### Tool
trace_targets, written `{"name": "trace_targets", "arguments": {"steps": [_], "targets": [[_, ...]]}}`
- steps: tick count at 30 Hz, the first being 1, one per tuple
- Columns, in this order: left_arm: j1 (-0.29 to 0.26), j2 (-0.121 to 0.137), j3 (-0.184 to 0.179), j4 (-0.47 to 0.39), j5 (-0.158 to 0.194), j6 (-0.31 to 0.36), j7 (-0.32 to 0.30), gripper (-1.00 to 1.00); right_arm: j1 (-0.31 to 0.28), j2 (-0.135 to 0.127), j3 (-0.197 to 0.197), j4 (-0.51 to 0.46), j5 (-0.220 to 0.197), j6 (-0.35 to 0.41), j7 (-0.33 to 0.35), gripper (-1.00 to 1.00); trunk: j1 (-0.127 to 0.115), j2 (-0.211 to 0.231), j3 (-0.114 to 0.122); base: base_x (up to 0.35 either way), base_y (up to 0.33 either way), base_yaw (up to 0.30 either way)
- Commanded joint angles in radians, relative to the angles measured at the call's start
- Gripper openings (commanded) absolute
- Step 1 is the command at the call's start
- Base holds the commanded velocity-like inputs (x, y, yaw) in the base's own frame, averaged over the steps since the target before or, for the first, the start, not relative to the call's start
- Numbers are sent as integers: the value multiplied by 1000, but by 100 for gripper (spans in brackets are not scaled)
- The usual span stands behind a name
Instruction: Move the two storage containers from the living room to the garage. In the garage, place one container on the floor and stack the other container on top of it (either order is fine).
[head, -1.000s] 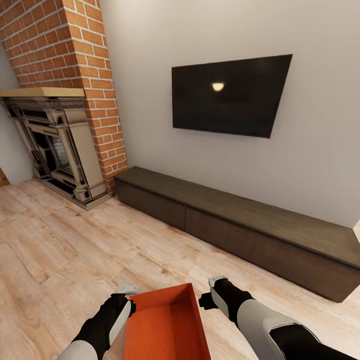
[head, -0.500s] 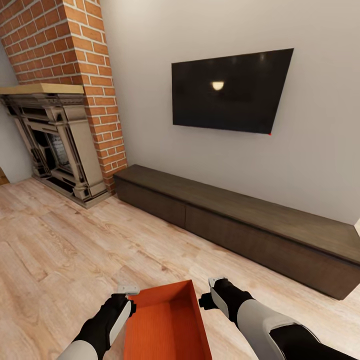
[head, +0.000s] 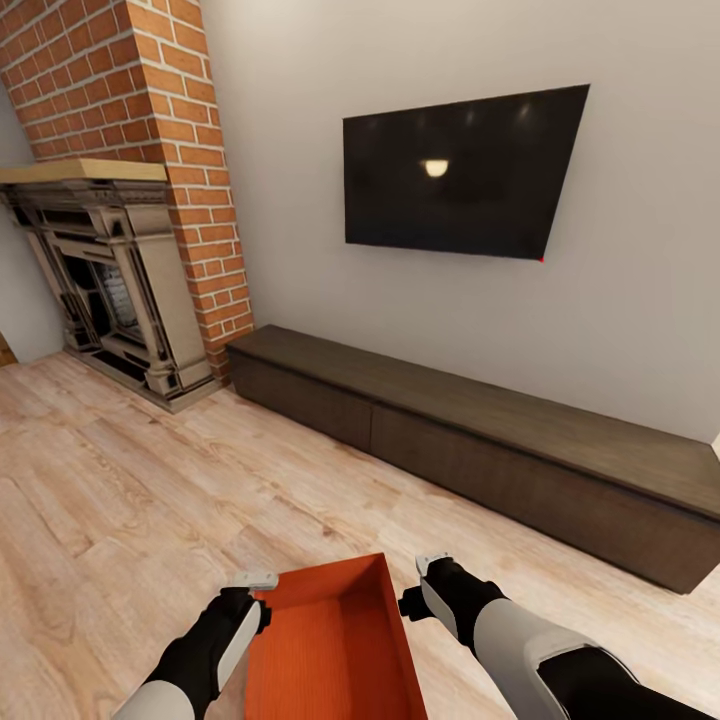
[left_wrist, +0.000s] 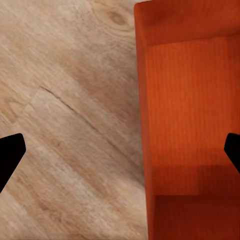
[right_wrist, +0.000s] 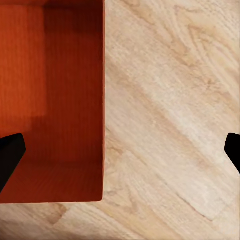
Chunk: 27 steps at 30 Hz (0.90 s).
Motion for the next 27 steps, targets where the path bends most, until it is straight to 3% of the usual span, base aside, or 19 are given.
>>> {"name": "trace_targets", "arguments": {"steps": [1,13,19,27], "targets": [[0,1,-3,-1,11,3,9,100,0,0,5,-2,1,6,-2,100,4,-8,-4,0,0,0],[0,4,17,3,11,-1,-15,100,0,0,11,-2,1,5,0,100,50,-92,-42,0,0,0],[0,7,75,6,10,-4,-66,100,0,0,15,-2,1,3,0,100,73,-134,-61,0,0,0],[0,7,86,7,9,-7,-79,100,0,0,15,-2,2,3,0,100,103,-190,-86,0,0,0]]}}
